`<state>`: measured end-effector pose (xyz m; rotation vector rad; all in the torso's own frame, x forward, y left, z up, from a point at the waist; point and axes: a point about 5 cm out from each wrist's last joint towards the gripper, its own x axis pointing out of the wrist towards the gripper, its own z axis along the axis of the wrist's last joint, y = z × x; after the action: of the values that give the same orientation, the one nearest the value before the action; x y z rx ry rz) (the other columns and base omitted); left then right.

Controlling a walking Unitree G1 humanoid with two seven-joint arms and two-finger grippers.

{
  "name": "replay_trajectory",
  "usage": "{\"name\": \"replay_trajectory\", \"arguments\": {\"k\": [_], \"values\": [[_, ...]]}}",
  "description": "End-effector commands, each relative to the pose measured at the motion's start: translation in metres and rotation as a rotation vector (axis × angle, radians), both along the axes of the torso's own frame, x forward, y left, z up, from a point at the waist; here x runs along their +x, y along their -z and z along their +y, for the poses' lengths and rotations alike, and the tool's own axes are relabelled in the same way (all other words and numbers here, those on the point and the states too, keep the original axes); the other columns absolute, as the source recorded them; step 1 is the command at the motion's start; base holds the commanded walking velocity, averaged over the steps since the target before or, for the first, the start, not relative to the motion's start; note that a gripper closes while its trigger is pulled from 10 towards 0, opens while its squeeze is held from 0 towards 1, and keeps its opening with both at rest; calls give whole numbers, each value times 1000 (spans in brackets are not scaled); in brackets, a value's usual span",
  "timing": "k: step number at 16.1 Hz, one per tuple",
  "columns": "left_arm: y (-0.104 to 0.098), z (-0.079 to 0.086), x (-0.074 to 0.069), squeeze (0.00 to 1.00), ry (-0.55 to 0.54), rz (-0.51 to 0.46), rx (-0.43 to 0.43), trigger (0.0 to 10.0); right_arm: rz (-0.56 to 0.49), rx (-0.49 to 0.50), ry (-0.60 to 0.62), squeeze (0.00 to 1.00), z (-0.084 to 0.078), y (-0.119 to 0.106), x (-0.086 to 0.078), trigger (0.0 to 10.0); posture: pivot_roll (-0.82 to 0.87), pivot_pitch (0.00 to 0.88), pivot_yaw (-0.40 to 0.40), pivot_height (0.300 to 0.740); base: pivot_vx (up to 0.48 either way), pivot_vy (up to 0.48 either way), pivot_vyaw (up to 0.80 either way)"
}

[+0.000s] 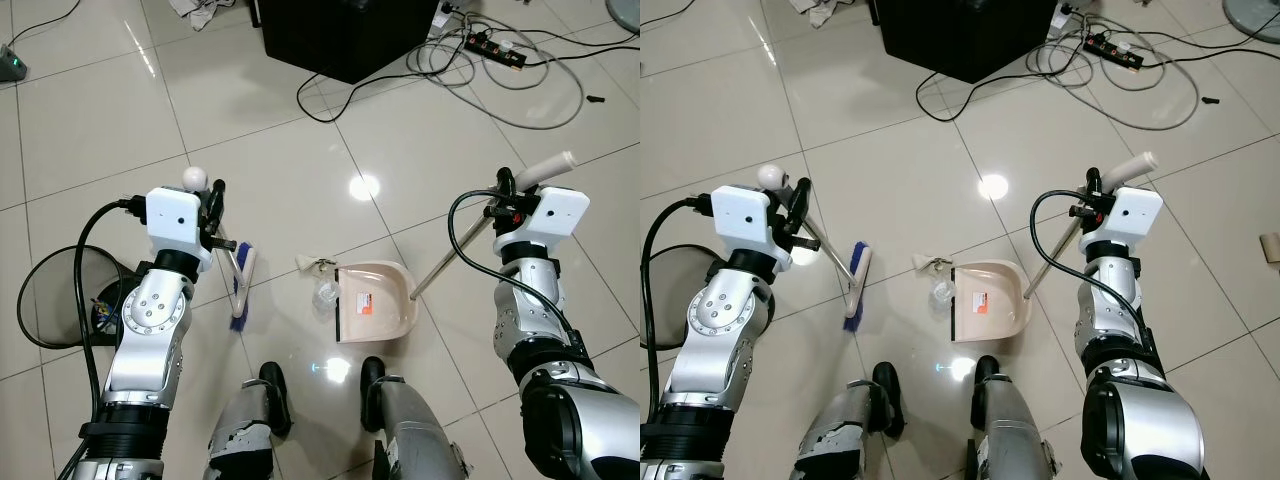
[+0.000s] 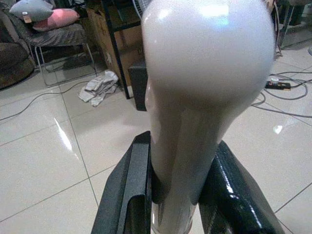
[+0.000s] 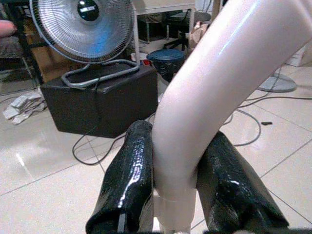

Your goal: Sweep floor

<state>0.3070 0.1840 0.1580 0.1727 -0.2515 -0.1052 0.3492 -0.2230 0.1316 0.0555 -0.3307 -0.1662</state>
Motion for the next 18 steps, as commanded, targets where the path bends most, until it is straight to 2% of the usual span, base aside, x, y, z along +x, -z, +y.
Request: {"name": "replay_trajectory", "arguments": {"k": [1,5,8,11,15,18], "values": [[16,0,-4,0,8,75,-13,10000,4,-16,9,0,-2,6,-5,10000,37,376,15,740,0,0,0],[14,1,3,0,-22,64,-49,10000,11,-23,8,0,-8,1,-2,10000,30,335,11,740,0,0,0],[16,6,6,0,-48,66,-73,10000,15,-23,2,0,-6,-1,0,10000,25,289,-2,740,0,0,0],[13,9,7,0,-65,55,-78,10000,17,-23,2,0,-6,-1,1,10000,35,301,0,740,0,0,0],[5,8,8,0,-48,27,-65,10000,4,-24,11,0,-8,-5,1,10000,52,371,2,740,0,0,0],[7,8,3,0,-44,36,-66,10000,19,-31,27,0,-8,-4,2,10000,56,391,5,740,0,0,0]]}}
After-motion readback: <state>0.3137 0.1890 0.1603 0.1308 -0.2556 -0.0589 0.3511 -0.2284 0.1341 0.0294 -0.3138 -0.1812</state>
